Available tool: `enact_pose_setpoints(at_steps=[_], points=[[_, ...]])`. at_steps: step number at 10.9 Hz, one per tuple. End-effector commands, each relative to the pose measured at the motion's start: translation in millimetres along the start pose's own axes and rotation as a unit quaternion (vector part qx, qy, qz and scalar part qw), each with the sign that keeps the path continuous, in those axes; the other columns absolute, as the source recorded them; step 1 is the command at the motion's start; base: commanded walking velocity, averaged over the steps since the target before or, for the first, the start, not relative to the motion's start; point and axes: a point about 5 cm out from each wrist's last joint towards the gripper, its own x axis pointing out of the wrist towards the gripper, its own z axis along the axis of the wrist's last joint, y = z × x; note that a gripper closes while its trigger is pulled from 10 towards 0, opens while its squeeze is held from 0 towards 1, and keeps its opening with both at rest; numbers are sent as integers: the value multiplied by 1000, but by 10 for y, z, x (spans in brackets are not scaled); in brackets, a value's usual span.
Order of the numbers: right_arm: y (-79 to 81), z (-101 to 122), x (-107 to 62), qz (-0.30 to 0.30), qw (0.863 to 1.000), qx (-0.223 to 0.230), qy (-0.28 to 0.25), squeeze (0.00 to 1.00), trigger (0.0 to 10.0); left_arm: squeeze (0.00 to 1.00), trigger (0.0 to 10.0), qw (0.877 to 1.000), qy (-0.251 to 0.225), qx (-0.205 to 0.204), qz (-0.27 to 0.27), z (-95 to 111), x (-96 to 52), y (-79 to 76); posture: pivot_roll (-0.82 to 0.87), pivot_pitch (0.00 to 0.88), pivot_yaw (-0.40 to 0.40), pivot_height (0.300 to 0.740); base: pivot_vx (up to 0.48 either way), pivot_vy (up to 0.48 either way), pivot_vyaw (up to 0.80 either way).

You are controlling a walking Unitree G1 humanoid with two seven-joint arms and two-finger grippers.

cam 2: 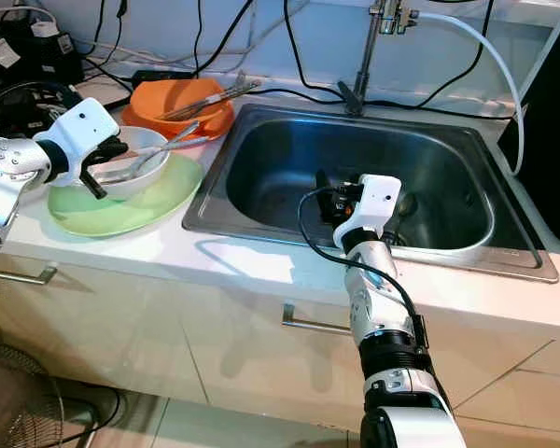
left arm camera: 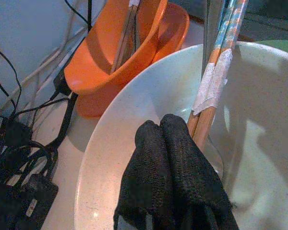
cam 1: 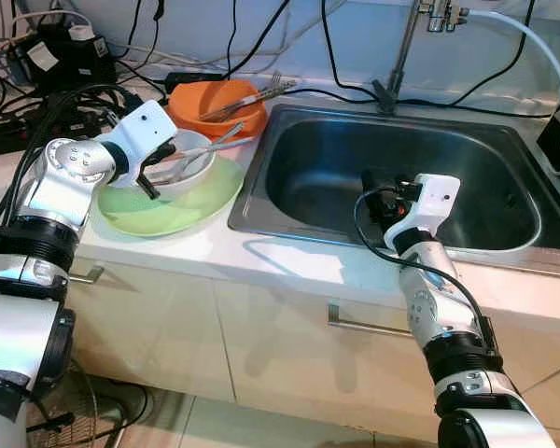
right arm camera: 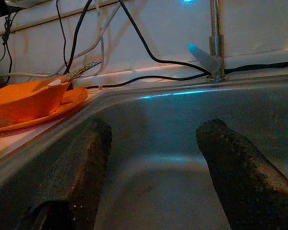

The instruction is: Kitchen organization

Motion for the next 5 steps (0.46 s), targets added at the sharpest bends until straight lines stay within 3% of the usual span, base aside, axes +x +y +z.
enact_pose_setpoints(at_steps=[1, 3, 5], points=[[0, 10, 17, -3, 1000, -1, -1, 0, 10000, 0, 0, 999, 19, -10, -33, -82, 51, -125, 200, 32, 14, 740, 0, 0, 0], [2, 9, 21, -2, 1000, -1, -1, 0, 10000, 0, 0, 999, 8, -12, -32, -50, 45, -109, 202, 31, 12, 740, 0, 0, 0], [9, 10, 26, -1, 1000, 0, -1, 0, 10000, 0, 0, 998, -40, -33, -22, 94, 7, -32, 203, 30, 11, 740, 0, 0, 0]])
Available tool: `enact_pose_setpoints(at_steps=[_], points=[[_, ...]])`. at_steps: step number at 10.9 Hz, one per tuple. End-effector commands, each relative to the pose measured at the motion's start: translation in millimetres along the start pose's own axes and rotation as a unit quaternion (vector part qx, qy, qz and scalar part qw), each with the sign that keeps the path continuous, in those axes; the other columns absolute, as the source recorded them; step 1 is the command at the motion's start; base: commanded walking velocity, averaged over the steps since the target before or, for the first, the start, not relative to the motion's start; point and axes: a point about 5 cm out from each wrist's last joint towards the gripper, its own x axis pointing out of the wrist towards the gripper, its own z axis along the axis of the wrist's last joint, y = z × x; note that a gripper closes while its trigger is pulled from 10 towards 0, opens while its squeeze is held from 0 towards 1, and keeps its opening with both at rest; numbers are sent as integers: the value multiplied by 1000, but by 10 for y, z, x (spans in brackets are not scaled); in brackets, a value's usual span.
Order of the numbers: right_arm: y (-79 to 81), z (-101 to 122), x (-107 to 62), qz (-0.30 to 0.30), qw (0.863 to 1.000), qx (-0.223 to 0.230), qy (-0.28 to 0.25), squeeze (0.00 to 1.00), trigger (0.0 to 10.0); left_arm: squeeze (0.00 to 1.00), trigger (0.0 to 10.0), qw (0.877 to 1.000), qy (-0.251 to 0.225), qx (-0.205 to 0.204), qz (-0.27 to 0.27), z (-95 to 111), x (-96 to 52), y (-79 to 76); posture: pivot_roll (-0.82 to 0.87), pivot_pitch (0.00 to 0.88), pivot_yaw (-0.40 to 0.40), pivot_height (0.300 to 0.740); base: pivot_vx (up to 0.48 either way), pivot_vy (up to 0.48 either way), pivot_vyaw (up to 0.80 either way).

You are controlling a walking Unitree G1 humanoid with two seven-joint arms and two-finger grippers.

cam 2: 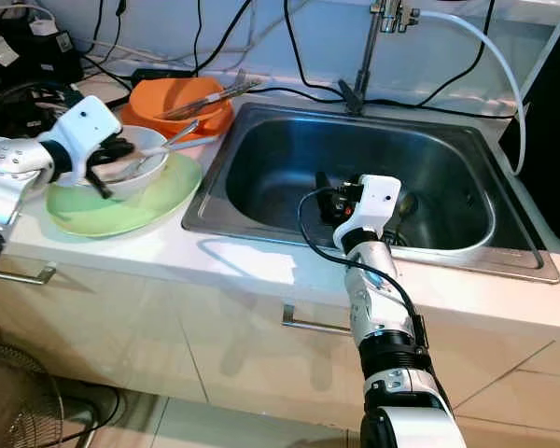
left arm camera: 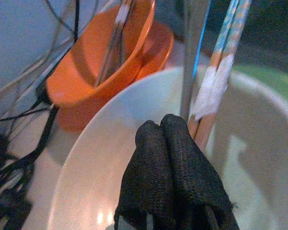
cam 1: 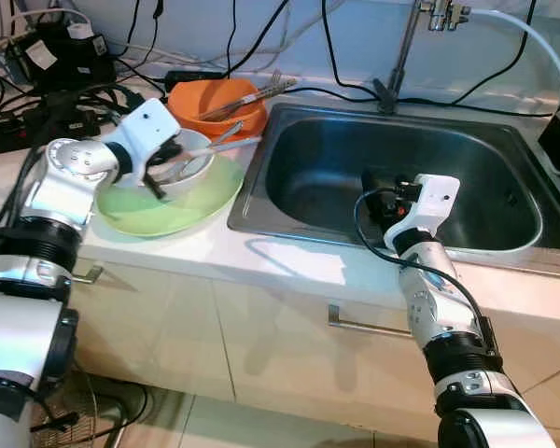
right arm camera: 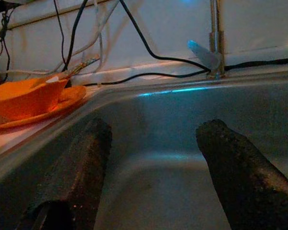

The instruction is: Kitchen organization

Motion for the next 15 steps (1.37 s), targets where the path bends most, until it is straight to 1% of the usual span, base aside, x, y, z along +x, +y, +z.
enact_pose_setpoints(at_steps=[1, 2, 5, 6, 7, 8, 9, 11, 12, 13, 15], points=[[7, 25, 27, -2, 1000, -1, -4, 0, 10000, 0, 0, 999, -33, -8, -1, 123, -35, 43, 203, 30, 10, 740, 0, 0, 0], [9, 24, 28, -1, 1000, -1, -3, 0, 10000, 0, 0, 998, -56, -17, -1, 192, -67, 57, 203, 32, 7, 740, 0, 0, 0], [24, 21, 35, 1, 1000, -1, -3, 0, 10000, 0, 0, 997, -68, -22, 7, 207, -149, 99, 206, 31, 5, 740, 0, 0, 0], [34, 16, 38, 2, 1000, 0, -2, 0, 10000, 0, 10000, 998, -67, -18, 4, 192, -184, 100, 207, 31, 6, 740, 0, 0, 0], [35, 10, 36, 2, 1000, 0, -2, 0, 10000, 0, 10000, 997, -67, -27, 3, 168, -194, 99, 207, 31, 5, 740, 0, 0, 0], [33, 7, 34, 2, 1000, 0, -1, 0, 10000, 1000, 10000, 996, -74, -38, -13, 115, -217, 78, 207, 31, 5, 740, 0, 0, 0], [35, 10, 36, 2, 1000, 0, -1, 0, 10000, 1000, 10000, 995, -79, -48, -36, 53, -265, 69, 205, 33, 5, 740, 0, 0, 0], [52, 3, 39, 5, 1000, 0, 0, 0, 10000, 1000, 10000, 991, -98, -71, -55, 32, -351, 157, 207, 34, 7, 740, 0, 0, 0], [72, -4, 40, 6, 1000, 2, 0, 0, 10000, 1000, 10000, 991, -97, -72, -57, 3, -376, 204, 210, 32, 10, 740, 0, 0, 0], [86, -9, 39, 8, 1000, 3, 0, 0, 10000, 1000, 10000, 992, -86, -81, -54, -40, -379, 250, 209, 28, 14, 740, 0, 0, 0], [88, -5, 42, 8, 1000, 4, -1, 0, 10000, 1000, 10000, 992, -73, -86, -63, -75, -351, 244, 207, 27, 20, 740, 0, 0, 0]])
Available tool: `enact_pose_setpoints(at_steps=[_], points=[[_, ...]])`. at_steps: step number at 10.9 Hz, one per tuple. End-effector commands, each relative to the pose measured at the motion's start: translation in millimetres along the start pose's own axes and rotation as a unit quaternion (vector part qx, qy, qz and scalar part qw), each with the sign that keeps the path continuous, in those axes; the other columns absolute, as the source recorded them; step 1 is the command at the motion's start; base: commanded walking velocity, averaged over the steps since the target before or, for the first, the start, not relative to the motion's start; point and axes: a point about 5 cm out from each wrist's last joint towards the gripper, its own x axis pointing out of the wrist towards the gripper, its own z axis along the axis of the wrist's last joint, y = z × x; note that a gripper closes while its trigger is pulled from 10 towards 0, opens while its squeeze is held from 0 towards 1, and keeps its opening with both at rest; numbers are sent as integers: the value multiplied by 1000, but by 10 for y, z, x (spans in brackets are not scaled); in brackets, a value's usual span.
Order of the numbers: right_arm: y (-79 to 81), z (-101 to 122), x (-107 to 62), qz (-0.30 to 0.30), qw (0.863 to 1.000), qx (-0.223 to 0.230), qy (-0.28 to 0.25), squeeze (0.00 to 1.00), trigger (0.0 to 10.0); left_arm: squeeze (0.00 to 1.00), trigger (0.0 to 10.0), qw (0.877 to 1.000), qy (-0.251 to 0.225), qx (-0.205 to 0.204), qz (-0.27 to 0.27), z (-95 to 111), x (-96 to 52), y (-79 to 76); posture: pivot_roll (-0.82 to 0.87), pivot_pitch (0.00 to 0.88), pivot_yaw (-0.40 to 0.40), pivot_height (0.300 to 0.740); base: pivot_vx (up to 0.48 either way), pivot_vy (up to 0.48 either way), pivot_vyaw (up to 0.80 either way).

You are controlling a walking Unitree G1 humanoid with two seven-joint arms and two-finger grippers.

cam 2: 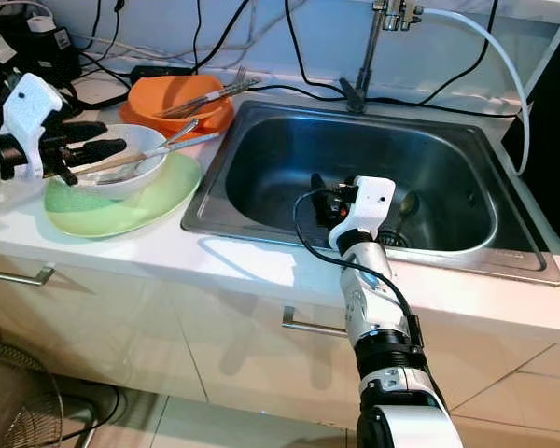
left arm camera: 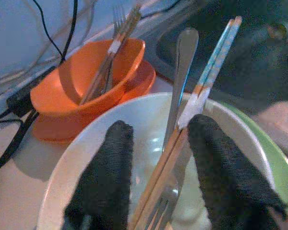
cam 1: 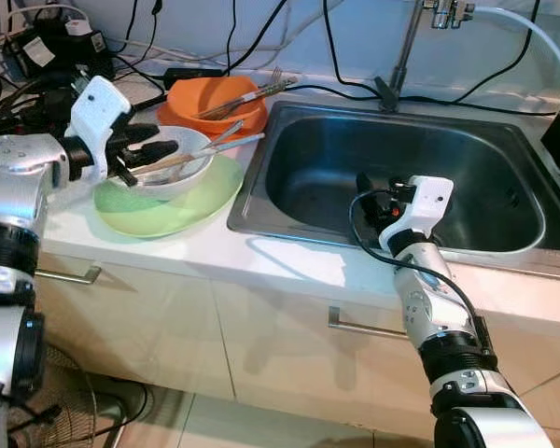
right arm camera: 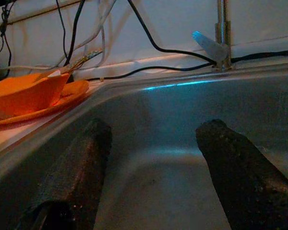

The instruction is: Kitchen organization

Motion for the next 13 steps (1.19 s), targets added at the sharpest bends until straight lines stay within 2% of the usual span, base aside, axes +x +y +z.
enact_pose_setpoints(at_steps=[1, 2, 4, 5, 7, 10, 13], points=[[35, 29, 26, 3, 1000, -3, -7, 0, 10000, 1000, 10000, 1000, 19, 23, -2, 29, 29, 20, 206, 25, 24, 740, 0, 0, 0], [39, 22, 22, 3, 1000, -3, -7, 0, 10000, 0, 10000, 999, 35, 36, -1, 26, 63, 20, 205, 24, 26, 740, 0, 0, 0], [53, 5, 5, 4, 1000, -1, -7, 0, 10000, 0, 10000, 997, 58, 55, -16, 35, 132, -5, 206, 26, 36, 740, 0, 0, 0], [70, -22, -23, 3, 1000, 2, -6, 0, 10000, 0, 10000, 995, 73, 67, -18, 64, 227, -39, 200, 29, 46, 740, 0, 0, 0], [88, -59, -65, 1, 1000, 6, -4, 0, 10000, 0, 10000, 993, 86, 69, -41, 73, 308, -103, 194, 41, 60, 740, 0, 0, 0], [84, -106, -123, -6, 1000, 9, 0, 0, 10000, 0, 10000, 992, 93, 83, -14, 121, 369, -93, 192, 61, 74, 740, 0, 0, 0], [112, -120, -144, -2, 1000, 10, 5, 0, 10000, 0, 10000, 991, 83, 99, 16, 234, 336, -3, 197, 77, 68, 740, 0, 0, 0]])
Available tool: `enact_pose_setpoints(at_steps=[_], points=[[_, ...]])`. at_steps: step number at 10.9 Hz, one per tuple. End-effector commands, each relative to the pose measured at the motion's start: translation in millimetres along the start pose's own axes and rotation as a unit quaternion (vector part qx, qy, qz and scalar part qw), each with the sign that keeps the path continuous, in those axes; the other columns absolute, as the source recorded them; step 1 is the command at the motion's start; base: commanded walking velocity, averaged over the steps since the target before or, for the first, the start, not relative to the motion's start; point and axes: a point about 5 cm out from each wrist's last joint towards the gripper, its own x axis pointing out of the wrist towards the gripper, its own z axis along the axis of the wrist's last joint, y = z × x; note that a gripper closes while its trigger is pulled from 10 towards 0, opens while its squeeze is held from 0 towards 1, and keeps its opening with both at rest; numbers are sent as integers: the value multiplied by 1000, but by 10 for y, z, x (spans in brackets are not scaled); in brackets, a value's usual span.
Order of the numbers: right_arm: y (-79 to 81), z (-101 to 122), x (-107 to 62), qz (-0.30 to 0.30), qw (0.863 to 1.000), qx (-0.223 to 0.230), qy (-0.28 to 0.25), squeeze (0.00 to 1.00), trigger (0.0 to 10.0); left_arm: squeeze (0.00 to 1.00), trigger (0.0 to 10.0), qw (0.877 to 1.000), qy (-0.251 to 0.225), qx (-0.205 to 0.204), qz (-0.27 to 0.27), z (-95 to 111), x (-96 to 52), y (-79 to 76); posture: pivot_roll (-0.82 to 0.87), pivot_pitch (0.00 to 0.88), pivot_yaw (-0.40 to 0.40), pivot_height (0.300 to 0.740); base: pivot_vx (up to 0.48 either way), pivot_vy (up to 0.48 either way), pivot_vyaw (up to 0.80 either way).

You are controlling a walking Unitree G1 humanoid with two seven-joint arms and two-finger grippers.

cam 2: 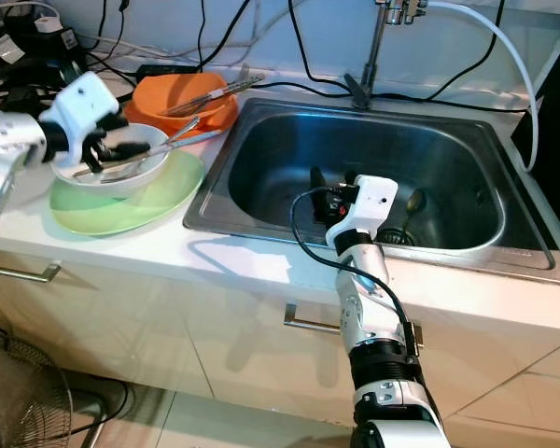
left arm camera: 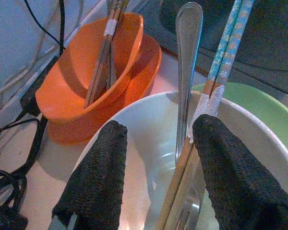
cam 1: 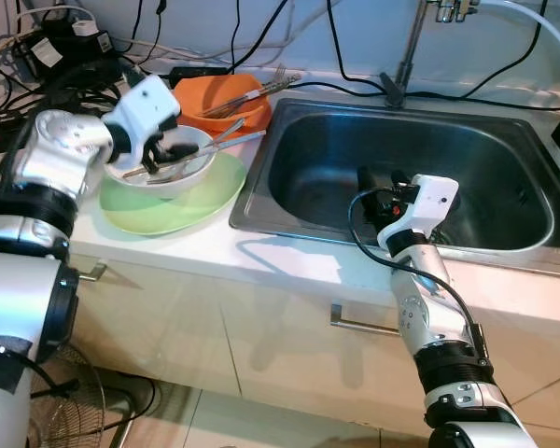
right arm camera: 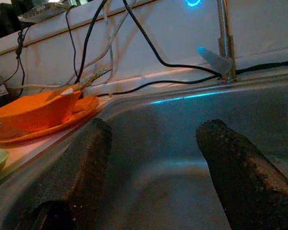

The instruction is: Kitchen organization

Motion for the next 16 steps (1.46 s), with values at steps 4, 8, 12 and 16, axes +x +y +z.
enact_pose_setpoints(at_steps=[4, 8, 12, 16], points=[[-47, -174, -152, -12, 999, 0, 42, 0, 10000, 0, 10000, 998, 53, 8, -38, -167, -13, -60, 184, 99, 73, 740, 0, 0, 0], [-8, -234, -269, -11, 998, 3, 57, 0, 10000, 0, 10000, 996, 80, 8, -42, -293, -34, -87, 176, 140, 71, 740, 0, 0, 0], [26, -262, -372, -9, 997, 7, 70, 0, 10000, 0, 10000, 996, 84, 15, 9, -293, 52, -115, 164, 163, 66, 740, 0, 0, 0], [-6, -230, -404, -15, 997, 3, 73, 0, 10000, 0, 10000, 997, 61, -44, -7, -270, 165, -243, 143, 157, 68, 740, 0, 0, 0]])
